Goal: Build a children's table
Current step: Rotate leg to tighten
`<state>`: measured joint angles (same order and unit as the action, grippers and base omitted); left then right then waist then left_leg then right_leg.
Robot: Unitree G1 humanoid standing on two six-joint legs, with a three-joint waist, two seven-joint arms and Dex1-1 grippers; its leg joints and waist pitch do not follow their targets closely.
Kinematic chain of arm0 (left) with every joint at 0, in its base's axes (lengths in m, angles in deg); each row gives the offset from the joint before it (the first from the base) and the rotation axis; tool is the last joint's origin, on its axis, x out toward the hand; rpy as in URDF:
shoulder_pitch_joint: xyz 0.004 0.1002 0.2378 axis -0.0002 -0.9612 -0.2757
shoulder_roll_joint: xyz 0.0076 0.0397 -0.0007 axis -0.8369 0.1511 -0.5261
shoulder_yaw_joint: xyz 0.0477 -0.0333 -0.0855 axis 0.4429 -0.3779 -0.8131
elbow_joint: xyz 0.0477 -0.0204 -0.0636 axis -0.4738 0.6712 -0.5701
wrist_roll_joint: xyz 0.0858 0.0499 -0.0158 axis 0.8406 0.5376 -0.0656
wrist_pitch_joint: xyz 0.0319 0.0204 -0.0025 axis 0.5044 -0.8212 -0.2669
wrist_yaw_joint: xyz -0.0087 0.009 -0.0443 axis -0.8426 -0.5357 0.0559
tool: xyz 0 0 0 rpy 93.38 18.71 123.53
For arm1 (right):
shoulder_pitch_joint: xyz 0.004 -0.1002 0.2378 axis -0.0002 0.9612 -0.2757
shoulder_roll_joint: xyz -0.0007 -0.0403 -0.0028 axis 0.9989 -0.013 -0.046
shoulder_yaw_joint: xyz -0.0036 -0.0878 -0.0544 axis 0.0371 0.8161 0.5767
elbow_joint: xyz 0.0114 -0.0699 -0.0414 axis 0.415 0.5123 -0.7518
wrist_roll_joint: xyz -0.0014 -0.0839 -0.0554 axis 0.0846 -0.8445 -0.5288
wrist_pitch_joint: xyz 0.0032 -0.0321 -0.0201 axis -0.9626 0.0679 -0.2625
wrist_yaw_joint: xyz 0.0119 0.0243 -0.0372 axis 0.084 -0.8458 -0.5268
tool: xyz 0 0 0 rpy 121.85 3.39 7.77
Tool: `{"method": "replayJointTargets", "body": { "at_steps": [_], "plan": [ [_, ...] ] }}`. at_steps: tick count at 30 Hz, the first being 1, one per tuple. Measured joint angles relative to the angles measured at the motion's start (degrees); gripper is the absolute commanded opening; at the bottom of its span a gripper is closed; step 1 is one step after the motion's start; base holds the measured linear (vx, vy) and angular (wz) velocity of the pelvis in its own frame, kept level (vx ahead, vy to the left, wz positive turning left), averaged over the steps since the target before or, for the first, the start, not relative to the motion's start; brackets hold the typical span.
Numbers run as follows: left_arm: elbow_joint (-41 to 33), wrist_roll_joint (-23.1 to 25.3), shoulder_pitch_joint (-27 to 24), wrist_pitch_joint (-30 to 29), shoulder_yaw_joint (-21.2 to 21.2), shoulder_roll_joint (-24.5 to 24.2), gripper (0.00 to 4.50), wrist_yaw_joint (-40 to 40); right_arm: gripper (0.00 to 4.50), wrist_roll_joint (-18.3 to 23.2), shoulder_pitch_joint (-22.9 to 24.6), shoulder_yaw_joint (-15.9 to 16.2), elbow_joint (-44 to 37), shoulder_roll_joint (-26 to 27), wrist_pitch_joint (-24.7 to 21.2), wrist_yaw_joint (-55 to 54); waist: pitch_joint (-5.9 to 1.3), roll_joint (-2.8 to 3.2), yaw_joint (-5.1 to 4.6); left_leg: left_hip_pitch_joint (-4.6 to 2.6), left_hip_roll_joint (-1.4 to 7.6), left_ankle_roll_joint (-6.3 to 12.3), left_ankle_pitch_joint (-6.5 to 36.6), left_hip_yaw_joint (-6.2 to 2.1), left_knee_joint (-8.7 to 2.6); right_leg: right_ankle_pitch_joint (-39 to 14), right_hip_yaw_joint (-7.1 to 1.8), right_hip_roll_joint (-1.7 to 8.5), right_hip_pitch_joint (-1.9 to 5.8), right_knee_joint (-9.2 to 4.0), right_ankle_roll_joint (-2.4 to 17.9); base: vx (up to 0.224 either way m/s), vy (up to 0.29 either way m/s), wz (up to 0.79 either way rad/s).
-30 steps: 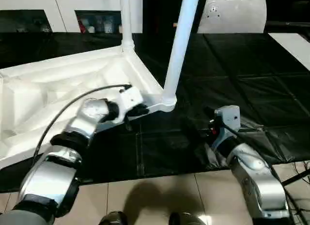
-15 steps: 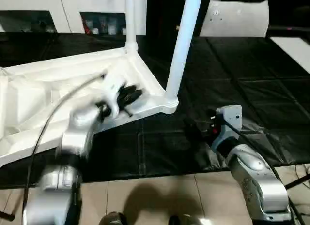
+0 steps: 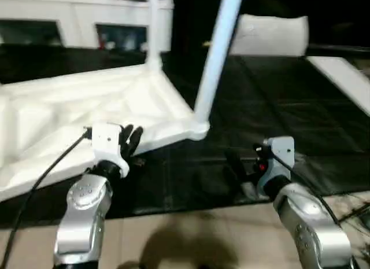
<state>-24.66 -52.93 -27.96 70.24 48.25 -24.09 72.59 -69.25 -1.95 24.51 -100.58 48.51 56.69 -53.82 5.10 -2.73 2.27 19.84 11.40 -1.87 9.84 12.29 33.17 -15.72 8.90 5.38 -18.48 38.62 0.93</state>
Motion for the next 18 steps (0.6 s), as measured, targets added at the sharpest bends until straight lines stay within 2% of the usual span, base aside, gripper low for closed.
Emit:
{"method": "replayJointTargets", "body": {
  "at_steps": [1, 2, 3, 4, 5, 6, 7, 8, 9, 10, 11, 12, 13, 14, 15, 16, 17, 18],
  "plan": [
    [-1.3, 0.1, -0.4, -0.7, 0.2, 0.2, 1.02, -0.3, 4.50, 0.0, -0.3, -0.1, 0.0, -0.1, 0.0, -0.1, -1.03, -2.29, 1.01, -0.49, -0.40, -0.18, 0.1, 1.49, 0.50, -3.5, -3.01, -0.27, 1.35, 1.04, -1.2, 0.155, -0.109, -0.06],
    [-1.6, 0.2, -0.6, -1.1, 0.3, 0.7, 1.02, -0.5, 4.50, 0.0, -0.7, -0.1, 0.0, -0.4, 0.0, -0.1, -0.54, -1.92, 1.19, -0.55, -0.54, -0.94, 1.0, 1.01, 2.42, -4.3, -3.13, -0.09, 1.16, 1.17, -1.0, 0.155, -0.109, -0.06],
    [-1.8, 0.2, -1.7, -1.6, 0.5, 1.0, 1.02, -0.8, 4.50, 0.1, -0.8, -0.1, 0.0, -0.5, 0.0, -0.1, -0.22, -1.34, 2.05, -0.28, -0.53, -1.72, 4.7, -0.36, 6.83, -4.3, -2.97, 0.10, 1.43, 1.16, -1.0, 0.280, -0.049, -0.22],
    [-1.9, 0.6, -2.4, -2.8, 1.0, 0.5, 1.02, -1.0, 4.50, 0.3, -0.2, -0.1, -0.1, -0.3, -0.1, -0.1, -0.45, 0.03, 2.14, 0.27, -3.37, -0.70, 5.4, -6.21, 12.27, -4.3, -3.37, -0.15, 2.67, 0.60, -1.1, 0.182, 0.033, 0.02],
    [-2.6, 0.7, -2.2, -3.2, 1.4, 0.6, 1.02, -1.2, 4.50, 0.3, 0.5, -0.2, -0.1, -0.5, -0.1, -0.1, -0.70, 0.38, 2.13, -0.88, -3.60, -0.29, 5.7, -6.37, 9.66, -4.3, -3.56, -0.44, 2.86, 0.02, -1.2, 0.182, 0.033, 0.02],
    [-3.7, 0.7, -1.5, -3.4, 1.8, 0.3, 1.02, -1.4, 4.50, 0.3, 0.5, -0.5, 0.1, -0.6, -0.2, -0.2, -1.17, 1.31, 1.72, -2.16, -2.97, -1.25, 7.8, -5.89, 5.23, -4.0, -3.46, -1.25, 2.88, -0.61, -0.9, 0.086, 0.037, 0.34],
    [-4.1, 0.8, -1.4, -3.5, 1.7, 0.2, 1.02, -1.6, 4.50, 0.3, 0.8, -0.3, 0.1, -0.6, -0.3, -0.1, -1.17, 0.98, 1.01, -2.71, -2.78, -0.65, 7.4, -5.80, 4.39, -3.8, -3.48, -1.60, 2.52, -1.28, -0.2, 0.108, 0.015, 0.22],
    [-4.5, 0.8, -2.1, -3.7, 1.2, 0.0, 1.02, -2.0, 4.50, 0.4, 0.4, 0.7, 0.1, -0.1, -0.3, 0.0, -1.44, 0.47, 0.21, -2.87, -3.02, -0.58, 7.4, -6.04, 3.68, -4.1, -3.92, -2.05, 2.15, -0.60, 2.2, 0.108, 0.015, 0.22],
    [-4.5, 1.1, -2.3, -4.4, 0.3, -1.0, 1.02, -2.3, 4.50, 0.6, 0.3, 1.5, -0.8, 0.1, -0.3, 0.2, -1.84, -0.04, -1.00, -2.99, -3.24, -0.28, 7.6, -6.26, 3.50, -4.3, -4.01, -2.07, 0.53, 1.71, 2.3, 0.141, -0.010, 0.11],
    [-4.6, 1.2, -2.4, -4.6, 0.0, -1.0, 1.02, -2.5, 4.50, 0.6, 0.3, 1.5, -1.1, 0.1, -0.3, 0.4, -2.22, -0.55, -1.84, -3.14, -3.32, 0.11, 7.8, -6.25, 3.50, -4.1, -4.24, -1.91, -1.07, 3.47, 1.3, 0.144, -0.016, 0.09],
    [-4.7, 1.2, -2.4, -4.7, 0.1, -0.9, 1.02, -2.6, 4.50, 0.7, 0.4, 1.5, -1.4, -0.1, -0.3, 0.6, -2.59, -0.97, -2.54, -3.25, -3.47, 0.44, 8.0, -6.10, 3.41, -3.4, -5.08, -1.76, -2.93, 3.99, 0.2, 0.144, -0.016, 0.09],
    [-5.1, 1.2, -2.4, -4.8, 0.4, -0.8, 1.02, -2.6, 4.50, 0.7, 0.5, 1.5, -1.5, -0.5, -0.4, 0.8, -3.25, -2.51, -3.39, -3.69, -4.25, 0.95, 8.5, -5.56, 3.35, -1.9, -6.12, -0.65, -4.66, 1.42, 0.0, 0.134, -0.052, 0.05],
    [-5.5, 1.1, -2.4, -5.1, 0.7, -0.6, 1.02, -2.7, 4.50, 0.6, 0.9, 1.5, -1.9, -1.1, -0.4, 0.9, -3.67, -4.26, -3.51, -3.68, -5.29, 1.31, 9.2, -5.17, 3.88, 0.9, -7.11, 0.12, -4.14, 0.46, -1.8, 0.132, -0.065, 0.12],
    [-5.5, 1.1, -2.5, -5.6, 1.3, 0.3, 1.02, -2.7, 4.50, 0.5, 1.6, 1.1, -1.9, -2.0, -0.5, 0.9, -3.40, -3.67, -3.02, -3.75, -5.20, 4.39, 10.4, -5.66, 5.49, 0.3, -7.23, -0.40, -3.33, 0.42, -1.1, 0.132, -0.065, 0.12],
    [-5.8, 1.1, -3.0, -5.9, 3.0, 0.8, 1.02, -2.6, 4.50, 0.3, 1.8, 0.6, -1.7, -2.8, -0.6, 0.9, -3.14, -2.75, -2.37, -2.70, -5.18, 6.08, 10.5, -6.47, 8.29, 0.2, -7.33, -0.85, -2.34, -0.36, -0.8, 0.119, -0.049, -0.04],
    [-6.0, 1.1, -3.0, -6.2, 3.5, 0.8, 1.02, -2.6, 4.50, 0.2, 1.9, 0.4, -1.7, -3.2, -0.6, 0.9, -3.06, -2.24, -1.91, -1.29, -5.32, 5.02, 10.0, -6.58, 10.06, 0.2, -7.26, -1.05, -1.59, -0.95, -0.7, 0.114, -0.021, -0.18],
    [-6.4, 1.1, -3.2, -6.3, 3.4, 0.7, 1.02, -2.7, 4.50, 0.2, 2.0, 0.5, -1.7, -3.2, -0.6, 1.0, -2.92, -2.00, -1.62, -0.24, -5.30, 3.55, 9.1, -6.72, 9.90, 0.2, -6.98, -1.26, -0.59, -1.69, -0.7, 0.114, -0.021, -0.18],
    [-7.1, 1.1, -3.2, -6.5, 3.3, 0.3, 1.02, -2.8, 4.50, 0.2, 2.0, 0.4, -1.8, -3.1, -0.5, 1.1, -2.85, -1.35, -1.24, 0.43, -4.92, 2.30, 8.3, -6.67, 8.16, -0.1, -6.34, -1.57, 0.26, -2.07, -0.5, 0.105, 0.005, -0.03]
  ]
}}
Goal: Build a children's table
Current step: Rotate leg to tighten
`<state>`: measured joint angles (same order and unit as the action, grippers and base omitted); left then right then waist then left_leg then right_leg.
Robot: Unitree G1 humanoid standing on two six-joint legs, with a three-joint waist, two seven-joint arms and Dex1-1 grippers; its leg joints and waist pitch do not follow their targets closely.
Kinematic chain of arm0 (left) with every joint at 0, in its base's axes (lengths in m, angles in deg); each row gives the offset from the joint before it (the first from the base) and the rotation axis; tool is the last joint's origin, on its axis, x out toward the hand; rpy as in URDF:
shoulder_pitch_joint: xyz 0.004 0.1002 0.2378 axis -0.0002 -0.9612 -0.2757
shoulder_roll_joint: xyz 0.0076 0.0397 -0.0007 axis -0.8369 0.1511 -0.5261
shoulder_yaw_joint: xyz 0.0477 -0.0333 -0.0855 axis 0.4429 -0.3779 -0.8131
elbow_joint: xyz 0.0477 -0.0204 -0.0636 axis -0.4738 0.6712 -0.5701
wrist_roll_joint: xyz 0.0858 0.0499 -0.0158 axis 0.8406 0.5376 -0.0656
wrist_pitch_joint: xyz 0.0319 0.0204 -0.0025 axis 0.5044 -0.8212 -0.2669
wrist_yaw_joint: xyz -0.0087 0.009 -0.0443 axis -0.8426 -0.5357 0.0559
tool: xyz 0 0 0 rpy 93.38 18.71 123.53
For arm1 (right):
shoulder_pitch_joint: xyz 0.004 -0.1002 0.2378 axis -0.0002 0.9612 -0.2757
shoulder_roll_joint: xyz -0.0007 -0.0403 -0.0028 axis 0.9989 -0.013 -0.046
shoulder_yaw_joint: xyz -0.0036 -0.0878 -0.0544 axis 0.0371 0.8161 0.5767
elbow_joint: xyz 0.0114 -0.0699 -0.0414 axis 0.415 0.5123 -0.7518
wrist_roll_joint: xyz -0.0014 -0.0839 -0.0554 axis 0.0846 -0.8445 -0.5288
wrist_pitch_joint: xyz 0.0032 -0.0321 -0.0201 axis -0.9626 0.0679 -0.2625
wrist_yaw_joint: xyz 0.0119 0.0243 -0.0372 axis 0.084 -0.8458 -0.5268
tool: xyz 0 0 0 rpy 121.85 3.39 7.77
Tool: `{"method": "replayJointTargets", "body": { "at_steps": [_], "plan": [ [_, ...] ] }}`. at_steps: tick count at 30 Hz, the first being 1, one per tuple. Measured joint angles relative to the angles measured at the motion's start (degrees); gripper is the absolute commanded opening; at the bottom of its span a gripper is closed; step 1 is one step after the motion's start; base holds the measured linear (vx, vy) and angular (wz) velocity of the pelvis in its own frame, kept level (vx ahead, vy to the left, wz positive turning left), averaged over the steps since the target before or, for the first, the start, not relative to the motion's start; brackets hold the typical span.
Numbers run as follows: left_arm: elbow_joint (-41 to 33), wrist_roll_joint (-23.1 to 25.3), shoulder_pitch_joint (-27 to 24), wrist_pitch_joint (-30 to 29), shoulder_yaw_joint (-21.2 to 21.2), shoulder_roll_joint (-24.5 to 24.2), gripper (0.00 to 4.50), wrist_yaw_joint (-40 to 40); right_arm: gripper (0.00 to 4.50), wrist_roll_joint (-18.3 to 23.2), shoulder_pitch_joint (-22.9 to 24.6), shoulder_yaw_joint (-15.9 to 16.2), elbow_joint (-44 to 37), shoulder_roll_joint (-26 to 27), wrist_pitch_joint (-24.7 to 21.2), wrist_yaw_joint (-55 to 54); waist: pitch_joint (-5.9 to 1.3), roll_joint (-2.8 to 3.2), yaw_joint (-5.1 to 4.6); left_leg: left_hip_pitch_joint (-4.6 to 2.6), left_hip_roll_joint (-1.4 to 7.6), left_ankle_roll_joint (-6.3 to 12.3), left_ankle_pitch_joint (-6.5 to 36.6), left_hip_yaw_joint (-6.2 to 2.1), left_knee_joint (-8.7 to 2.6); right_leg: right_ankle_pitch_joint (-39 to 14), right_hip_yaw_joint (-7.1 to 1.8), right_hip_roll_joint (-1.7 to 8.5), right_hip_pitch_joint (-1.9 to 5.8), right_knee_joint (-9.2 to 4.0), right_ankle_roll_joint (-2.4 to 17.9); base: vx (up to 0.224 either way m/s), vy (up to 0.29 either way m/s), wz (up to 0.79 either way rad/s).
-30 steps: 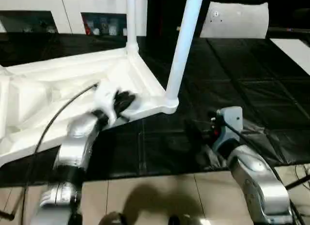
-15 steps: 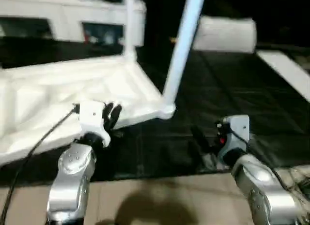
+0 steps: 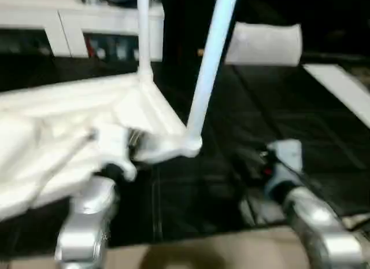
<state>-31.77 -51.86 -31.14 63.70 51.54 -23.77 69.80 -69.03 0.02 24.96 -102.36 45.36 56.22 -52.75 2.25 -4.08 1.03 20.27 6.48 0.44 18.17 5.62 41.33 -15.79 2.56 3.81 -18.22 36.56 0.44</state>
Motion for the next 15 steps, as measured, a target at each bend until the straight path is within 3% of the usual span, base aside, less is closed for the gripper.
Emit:
{"method": "replayJointTargets", "body": {
  "at_steps": [1, 2, 3, 5, 6, 8, 9, 11, 15],
  "plan": [
    [-1.1, 0.0, 0.0, -0.2, 0.0, -0.2, 1.02, -0.3, 4.50, 0.3, 0.0, -0.3, -0.1, 0.4, 0.2, 0.0, 0.18, 1.76, 0.22, 0.30, 1.54, -1.32, -2.1, 0.06, -3.57, -0.3, 1.10, -1.23, 1.36, -0.54, 0.0, 0.118, 0.054, 0.01],
    [-1.5, 0.0, -0.2, -0.3, -0.2, -0.6, 1.02, -0.5, 4.50, 0.3, 0.1, -0.1, 0.1, 1.1, 0.1, 0.1, 0.39, 2.46, 0.22, -0.19, 2.25, -2.41, -3.3, -0.25, -3.33, -0.8, 1.33, -1.69, 2.23, -0.60, -0.1, 0.118, 0.054, 0.01],
    [-1.5, 0.0, -0.6, -0.3, -0.6, -0.9, 1.02, -0.7, 4.50, 0.4, 0.0, 0.9, 0.0, 1.6, 0.2, 0.3, 0.37, 2.22, -0.19, -0.65, 2.02, -2.59, -3.0, -0.37, -3.88, -1.2, 1.42, -1.55, 1.98, -0.86, 0.7, 0.165, 0.068, 0.10],
    [-1.2, 0.1, -1.0, -0.4, -2.1, -1.4, 1.02, -1.2, 4.50, 0.5, -0.5, 1.9, -0.3, 1.3, 0.7, 0.7, 0.23, 1.00, -0.96, -0.33, 1.42, -1.82, -3.1, -0.41, -4.12, -1.6, 1.18, -1.08, 1.15, -0.06, 1.9, 0.149, 0.041, 0.13],
    [-0.8, 0.1, -1.1, -0.5, -2.1, -1.5, 1.02, -1.1, 4.50, 0.3, -0.5, 1.9, -0.4, 0.8, 0.9, 0.8, -0.10, 0.46, -1.41, 0.01, 1.16, -1.63, -3.0, -0.37, -3.71, -1.4, 0.92, -0.80, 0.32, 0.87, 1.2, 0.107, 0.028, 0.03],
    [-0.8, 0.1, -0.8, -0.5, -1.6, -1.4, 1.02, -0.9, 4.50, 0.2, -0.5, 1.6, -0.4, 0.0, 1.6, 0.8, -0.74, -0.41, -1.46, 0.78, 0.61, -1.83, -3.1, -0.33, -3.32, -1.6, -0.40, -0.59, -0.09, 0.94, -1.8, 0.099, 0.021, -0.05],
    [-0.8, 0.0, -0.5, -0.5, -1.0, -1.5, 1.20, -0.4, 4.50, 0.2, -0.4, 1.6, -0.3, -0.2, 1.7, 0.8, -0.77, -0.40, -1.40, 1.35, 0.40, -2.16, -3.4, -0.28, -3.67, -1.4, -0.64, -0.54, -0.71, 1.01, -2.1, 0.050, 0.012, -0.08],
    [-0.7, -1.2, 0.1, -0.5, -0.1, -1.7, 1.20, 1.0, 4.50, 0.0, -0.4, 1.7, 0.2, -0.4, 1.8, 0.8, -0.71, -0.38, -1.33, 1.71, 0.42, -2.27, -4.0, -0.28, -4.34, -1.1, -0.53, -0.56, -0.99, 0.50, -2.3, 0.000, 0.000, 0.00],
    [1.5, -2.1, 3.2, -2.0, 2.1, -5.7, 1.20, 5.6, 4.50, -0.8, -0.6, 1.8, 0.2, -0.7, 3.1, 1.0, 0.01, 0.42, -0.42, 0.81, 0.64, -2.69, -4.2, -0.08, -5.15, -0.7, -0.35, -0.57, -0.35, 0.14, -1.2, -0.047, -0.012, 0.00]
  ]
}}
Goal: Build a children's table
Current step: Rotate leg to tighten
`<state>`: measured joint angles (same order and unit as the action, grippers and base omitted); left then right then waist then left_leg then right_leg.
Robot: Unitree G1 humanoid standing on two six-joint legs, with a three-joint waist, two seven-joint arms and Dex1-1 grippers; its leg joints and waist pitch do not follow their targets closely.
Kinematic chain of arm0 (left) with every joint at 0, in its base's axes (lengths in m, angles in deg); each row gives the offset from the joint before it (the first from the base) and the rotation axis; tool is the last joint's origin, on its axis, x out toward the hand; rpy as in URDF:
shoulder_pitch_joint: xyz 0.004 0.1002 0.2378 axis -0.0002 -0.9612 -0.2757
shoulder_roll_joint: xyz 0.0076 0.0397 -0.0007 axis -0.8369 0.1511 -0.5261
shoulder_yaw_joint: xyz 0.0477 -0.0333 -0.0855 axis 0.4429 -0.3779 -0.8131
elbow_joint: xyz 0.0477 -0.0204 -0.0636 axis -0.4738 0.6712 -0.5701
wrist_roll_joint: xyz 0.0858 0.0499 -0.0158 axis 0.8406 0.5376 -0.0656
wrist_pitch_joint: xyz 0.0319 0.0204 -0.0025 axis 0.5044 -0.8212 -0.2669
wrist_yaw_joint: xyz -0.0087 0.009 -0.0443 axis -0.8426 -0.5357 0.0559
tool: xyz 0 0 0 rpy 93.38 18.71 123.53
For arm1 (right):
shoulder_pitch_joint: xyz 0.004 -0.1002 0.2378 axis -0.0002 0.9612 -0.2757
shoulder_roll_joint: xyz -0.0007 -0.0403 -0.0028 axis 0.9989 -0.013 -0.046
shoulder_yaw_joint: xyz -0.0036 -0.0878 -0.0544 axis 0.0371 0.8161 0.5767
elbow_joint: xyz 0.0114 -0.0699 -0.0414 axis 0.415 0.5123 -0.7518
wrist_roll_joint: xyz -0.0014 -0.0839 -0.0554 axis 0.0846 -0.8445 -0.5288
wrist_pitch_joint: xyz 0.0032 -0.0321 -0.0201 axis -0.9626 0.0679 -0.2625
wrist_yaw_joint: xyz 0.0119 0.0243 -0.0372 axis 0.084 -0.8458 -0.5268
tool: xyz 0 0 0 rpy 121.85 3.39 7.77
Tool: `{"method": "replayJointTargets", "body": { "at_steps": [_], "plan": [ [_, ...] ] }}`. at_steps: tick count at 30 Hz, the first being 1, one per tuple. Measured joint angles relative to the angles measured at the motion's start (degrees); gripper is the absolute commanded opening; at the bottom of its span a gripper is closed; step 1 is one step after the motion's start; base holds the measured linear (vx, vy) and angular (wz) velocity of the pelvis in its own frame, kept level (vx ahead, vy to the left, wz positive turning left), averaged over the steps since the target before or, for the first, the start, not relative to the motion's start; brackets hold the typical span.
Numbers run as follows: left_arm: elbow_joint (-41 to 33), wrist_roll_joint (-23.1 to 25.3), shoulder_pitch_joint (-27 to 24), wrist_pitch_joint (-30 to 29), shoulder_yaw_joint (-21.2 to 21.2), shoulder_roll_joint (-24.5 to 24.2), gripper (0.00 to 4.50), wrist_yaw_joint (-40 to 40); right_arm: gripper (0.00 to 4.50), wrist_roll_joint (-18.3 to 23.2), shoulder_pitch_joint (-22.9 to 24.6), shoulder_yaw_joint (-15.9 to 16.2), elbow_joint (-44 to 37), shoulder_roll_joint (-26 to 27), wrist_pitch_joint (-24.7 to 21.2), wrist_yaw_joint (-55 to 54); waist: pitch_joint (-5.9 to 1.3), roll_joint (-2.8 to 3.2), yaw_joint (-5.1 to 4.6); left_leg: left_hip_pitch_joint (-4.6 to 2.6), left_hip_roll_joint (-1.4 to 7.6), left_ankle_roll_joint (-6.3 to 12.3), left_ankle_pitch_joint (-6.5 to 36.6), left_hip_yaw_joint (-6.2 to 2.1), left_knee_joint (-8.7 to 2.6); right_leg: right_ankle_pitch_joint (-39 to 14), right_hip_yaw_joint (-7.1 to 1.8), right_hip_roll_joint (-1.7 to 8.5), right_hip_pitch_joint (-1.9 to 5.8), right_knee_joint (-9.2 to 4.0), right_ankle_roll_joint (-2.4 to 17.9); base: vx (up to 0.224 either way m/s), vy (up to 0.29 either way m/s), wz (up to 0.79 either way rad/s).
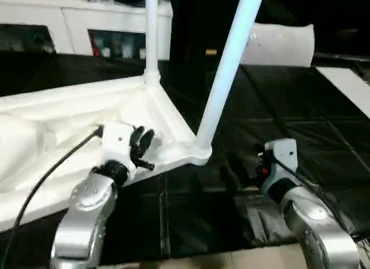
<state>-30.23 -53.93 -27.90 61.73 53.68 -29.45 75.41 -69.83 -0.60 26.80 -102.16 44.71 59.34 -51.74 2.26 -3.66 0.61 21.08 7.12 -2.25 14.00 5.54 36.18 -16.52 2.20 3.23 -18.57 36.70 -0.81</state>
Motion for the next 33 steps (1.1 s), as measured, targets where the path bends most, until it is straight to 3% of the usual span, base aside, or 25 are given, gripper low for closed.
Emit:
{"method": "replayJointTargets", "body": {
  "at_steps": [4, 10, 13, 18, 20, 23, 25, 33],
  "plan": [
    [6.2, 0.5, 4.4, -0.9, 2.4, -3.7, 1.20, 5.2, 4.50, -0.2, -0.4, 0.3, 0.7, -0.6, 0.2, 0.4, 0.69, 0.78, 0.38, -0.72, 1.05, -0.19, -0.7, 1.69, -0.40, 0.4, 0.07, 0.10, 0.42, 0.02, 0.4, -0.093, -0.015, 0.03],
    [16.1, -0.2, 13.0, -0.5, 6.7, -8.1, 1.20, 17.2, 4.50, -0.9, -2.3, 1.1, 2.1, -2.8, 1.3, 1.6, 0.95, 1.00, 0.65, -0.90, 1.36, -0.45, -1.0, 2.27, -0.70, 1.0, -0.06, 0.10, 0.33, 0.04, 0.6, -0.043, -0.003, 0.00],
    [20.4, -0.7, 16.2, -0.5, 8.2, -10.1, 1.20, 22.0, 4.50, -1.0, -2.5, 1.1, 2.6, -3.5, 1.3, 2.4, 0.85, 0.86, 1.03, -0.46, 1.53, -0.29, -2.0, 2.75, -1.25, 1.1, -0.14, 0.08, -0.37, 0.07, 0.6, 0.000, 0.000, 0.00],
    [28.4, -0.6, 21.3, -0.5, 11.6, -12.5, 1.20, 28.5, 4.50, -1.2, -3.0, 1.4, 2.8, -4.2, 1.4, 3.6, 0.85, 0.84, 1.46, 0.44, 1.63, 0.38, -2.6, 2.94, -1.42, 1.1, -0.04, 0.08, -1.35, 0.10, 0.5, 0.000, 0.000, 0.00],
    [30.5, -0.6, 23.0, -0.6, 12.5, -13.0, 1.52, 31.1, 4.50, -1.2, -3.2, 1.7, 3.0, -4.4, 1.5, 3.7, 0.85, 0.84, 1.55, 0.44, 1.66, 0.38, -2.6, 2.96, -1.43, 1.1, -0.02, 0.08, -1.36, 0.09, 0.6, 0.000, 0.000, 0.00],
    [32.7, -0.6, 24.7, -0.6, 13.7, -13.3, 1.59, 33.9, 4.50, -1.2, -3.5, 1.8, 3.1, -4.5, 2.0, 3.7, 0.85, 0.84, 1.61, 0.42, 1.69, 0.38, -2.6, 3.05, -1.44, 1.2, -0.03, 0.10, -1.35, 0.09, 0.6, 0.000, 0.000, 0.00],
    [35.1, -0.3, 25.7, -0.4, 13.8, -12.6, 1.95, 33.6, 4.50, -1.2, -3.5, 1.8, 3.2, -4.8, 2.0, 3.9, 0.86, 0.85, 1.68, 0.39, 1.70, 0.38, -2.6, 3.09, -1.43, 1.2, -0.04, 0.10, -1.33, 0.09, 0.7, 0.000, 0.000, 0.00],
    [40.7, 1.3, 28.6, 1.3, 15.1, -12.4, 1.95, 32.7, 4.50, -1.4, -3.5, 2.1, 3.2, -5.2, 2.0, 4.3, 0.86, 0.84, 1.69, 0.34, 1.74, 0.35, -2.6, 3.16, -1.44, 1.3, -0.07, 0.11, -1.33, 0.12, 0.8, 0.000, 0.000, 0.00]
  ]
}}
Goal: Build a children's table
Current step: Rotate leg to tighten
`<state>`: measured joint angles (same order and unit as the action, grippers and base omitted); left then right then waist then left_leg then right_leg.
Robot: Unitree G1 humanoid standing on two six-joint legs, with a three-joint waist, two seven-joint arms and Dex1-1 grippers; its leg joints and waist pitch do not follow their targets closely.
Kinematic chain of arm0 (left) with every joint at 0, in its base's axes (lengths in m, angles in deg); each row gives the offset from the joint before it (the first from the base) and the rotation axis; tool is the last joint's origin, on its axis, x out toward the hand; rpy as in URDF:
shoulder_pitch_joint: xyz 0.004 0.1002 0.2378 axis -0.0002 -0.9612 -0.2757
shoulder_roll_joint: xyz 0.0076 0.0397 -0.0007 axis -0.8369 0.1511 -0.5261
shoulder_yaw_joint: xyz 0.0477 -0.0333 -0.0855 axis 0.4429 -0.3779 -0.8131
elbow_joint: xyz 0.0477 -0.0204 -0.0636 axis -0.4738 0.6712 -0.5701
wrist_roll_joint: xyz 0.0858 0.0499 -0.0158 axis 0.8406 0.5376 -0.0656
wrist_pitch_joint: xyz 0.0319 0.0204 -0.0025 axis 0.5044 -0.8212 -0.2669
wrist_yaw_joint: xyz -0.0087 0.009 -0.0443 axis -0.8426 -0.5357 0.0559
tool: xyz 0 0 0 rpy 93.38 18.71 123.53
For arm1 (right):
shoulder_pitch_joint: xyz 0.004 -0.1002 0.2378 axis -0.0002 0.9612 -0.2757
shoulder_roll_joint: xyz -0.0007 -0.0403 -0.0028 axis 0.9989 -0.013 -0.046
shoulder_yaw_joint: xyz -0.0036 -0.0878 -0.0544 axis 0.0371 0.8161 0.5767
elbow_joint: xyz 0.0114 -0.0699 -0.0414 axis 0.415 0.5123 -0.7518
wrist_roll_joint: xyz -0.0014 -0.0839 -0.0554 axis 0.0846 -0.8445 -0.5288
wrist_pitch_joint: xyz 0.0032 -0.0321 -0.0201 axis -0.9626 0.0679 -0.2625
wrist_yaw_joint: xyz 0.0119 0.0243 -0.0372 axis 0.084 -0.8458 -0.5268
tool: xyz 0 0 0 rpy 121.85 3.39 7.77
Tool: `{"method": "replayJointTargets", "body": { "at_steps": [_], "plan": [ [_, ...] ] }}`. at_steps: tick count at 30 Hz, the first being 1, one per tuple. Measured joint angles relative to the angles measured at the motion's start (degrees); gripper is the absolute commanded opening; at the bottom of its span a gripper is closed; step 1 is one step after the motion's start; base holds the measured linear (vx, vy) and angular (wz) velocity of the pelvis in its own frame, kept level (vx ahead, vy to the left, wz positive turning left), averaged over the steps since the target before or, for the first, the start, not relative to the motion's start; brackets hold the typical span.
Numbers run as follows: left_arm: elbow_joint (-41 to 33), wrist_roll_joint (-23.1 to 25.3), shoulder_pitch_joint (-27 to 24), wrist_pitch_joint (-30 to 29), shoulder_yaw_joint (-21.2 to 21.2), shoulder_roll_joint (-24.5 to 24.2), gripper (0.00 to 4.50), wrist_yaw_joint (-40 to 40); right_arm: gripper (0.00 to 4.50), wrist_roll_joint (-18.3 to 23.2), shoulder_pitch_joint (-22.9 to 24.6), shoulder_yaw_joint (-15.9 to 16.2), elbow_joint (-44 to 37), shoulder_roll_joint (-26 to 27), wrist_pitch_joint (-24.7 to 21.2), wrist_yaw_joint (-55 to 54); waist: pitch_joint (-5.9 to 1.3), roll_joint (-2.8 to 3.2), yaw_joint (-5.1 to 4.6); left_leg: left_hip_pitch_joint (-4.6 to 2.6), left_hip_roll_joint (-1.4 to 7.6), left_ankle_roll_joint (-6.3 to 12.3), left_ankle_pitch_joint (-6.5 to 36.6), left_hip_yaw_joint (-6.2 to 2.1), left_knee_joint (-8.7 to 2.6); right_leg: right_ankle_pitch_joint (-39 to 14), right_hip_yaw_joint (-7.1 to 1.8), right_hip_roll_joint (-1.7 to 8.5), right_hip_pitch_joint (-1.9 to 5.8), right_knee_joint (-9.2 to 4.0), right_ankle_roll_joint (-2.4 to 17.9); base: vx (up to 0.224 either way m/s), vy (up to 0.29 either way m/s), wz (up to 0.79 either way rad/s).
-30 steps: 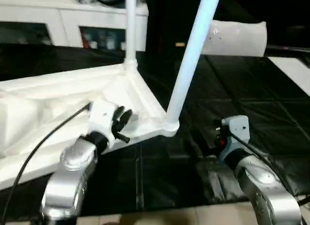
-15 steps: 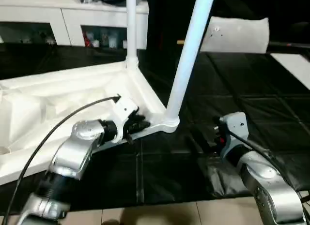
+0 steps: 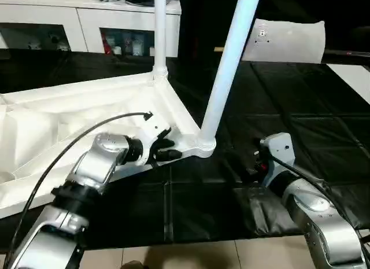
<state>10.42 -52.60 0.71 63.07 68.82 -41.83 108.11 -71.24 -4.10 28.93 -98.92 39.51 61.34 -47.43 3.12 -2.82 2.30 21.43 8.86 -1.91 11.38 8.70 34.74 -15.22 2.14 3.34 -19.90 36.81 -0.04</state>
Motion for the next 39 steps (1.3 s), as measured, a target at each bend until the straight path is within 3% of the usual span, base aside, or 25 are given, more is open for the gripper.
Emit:
{"method": "replayJointTargets", "body": {
  "at_steps": [3, 6, 12, 14, 23, 28, 34, 39],
  "plan": [
    [1.5, 0.8, 0.2, 1.2, 0.5, 0.0, 1.59, 0.6, 4.50, 0.0, 0.0, 0.1, 0.0, -0.4, 0.0, 0.1, 0.00, -0.01, 0.00, 0.01, 0.01, 0.08, 0.0, 0.01, -0.02, 0.0, 0.01, 0.00, 0.00, -0.02, 0.0, 0.000, 0.000, 0.00],
    [2.8, 1.1, 0.8, 2.2, 0.7, 0.2, 1.59, 0.4, 4.50, 0.0, 0.0, 0.1, 0.0, -0.4, 0.0, 0.5, 0.00, -0.01, 0.02, 0.00, 0.01, 0.08, -0.1, 0.01, -0.04, 0.0, 0.01, 0.00, -0.01, -0.02, 0.0, 0.000, 0.000, 0.00],
    [4.6, 1.2, 1.8, 2.7, 0.8, 0.6, 1.13, 0.7, 4.50, 0.3, 0.0, 1.1, 0.0, -1.3, -0.1, 2.2, 0.00, 0.00, 0.15, -0.02, 0.01, -0.03, 0.0, 0.04, -0.04, 0.1, 0.01, 0.01, 0.00, -0.01, 0.1, 0.000, 0.000, 0.00],
    [4.9, 1.3, 2.0, 2.7, 0.8, 0.6, 0.84, 0.7, 4.50, 0.5, 0.1, 1.3, 0.0, -1.5, -0.2, 2.8, 0.00, 0.00, 0.15, -0.02, 0.02, -0.19, 0.0, 0.04, -0.06, 0.1, 0.01, 0.01, 0.00, -0.01, 0.2, 0.000, 0.000, 0.00],
    [7.1, 2.6, 3.4, 4.6, 2.6, 0.5, 0.10, 2.2, 4.50, 2.6, 1.1, 2.4, -0.9, -6.4, -1.5, 10.3, 0.00, -0.01, 0.27, -0.04, 0.03, -0.20, -0.1, 0.04, -0.10, 0.2, 0.02, 0.01, 0.00, -0.02, 0.2, 0.000, 0.000, 0.00],
    [7.8, 3.0, 4.1, 6.1, 3.2, -0.3, 0.10, 4.2, 4.50, 4.0, 0.9, 2.3, -0.8, -7.8, -1.5, 11.9, 0.05, -0.07, 0.14, -0.05, 0.04, -0.21, -0.1, 0.05, -0.20, 0.2, 0.02, 0.00, -0.03, -0.06, 0.2, 0.000, 0.000, 0.00],
    [8.0, 3.0, 3.3, 12.8, 4.0, -3.4, 0.10, 10.3, 4.50, 4.9, -2.0, 1.4, 1.7, -9.4, -0.7, 14.8, 0.05, -0.07, 0.16, 0.04, 0.06, 0.05, -0.3, 0.09, -0.36, 0.2, 0.07, 0.00, -0.12, -0.21, 0.2, 0.000, 0.000, 0.00],
    [7.2, 2.1, 1.7, 17.5, 4.3, -5.2, 0.10, 15.2, 4.50, 6.9, -4.1, 0.1, 4.6, -10.3, 1.3, 18.7, 0.05, -0.08, 1.38, 0.08, 0.06, 0.07, -0.3, 0.14, -0.37, 0.2, 0.12, 0.02, -0.10, -0.32, 0.2, 0.000, 0.000, 0.00]
  ]
}}
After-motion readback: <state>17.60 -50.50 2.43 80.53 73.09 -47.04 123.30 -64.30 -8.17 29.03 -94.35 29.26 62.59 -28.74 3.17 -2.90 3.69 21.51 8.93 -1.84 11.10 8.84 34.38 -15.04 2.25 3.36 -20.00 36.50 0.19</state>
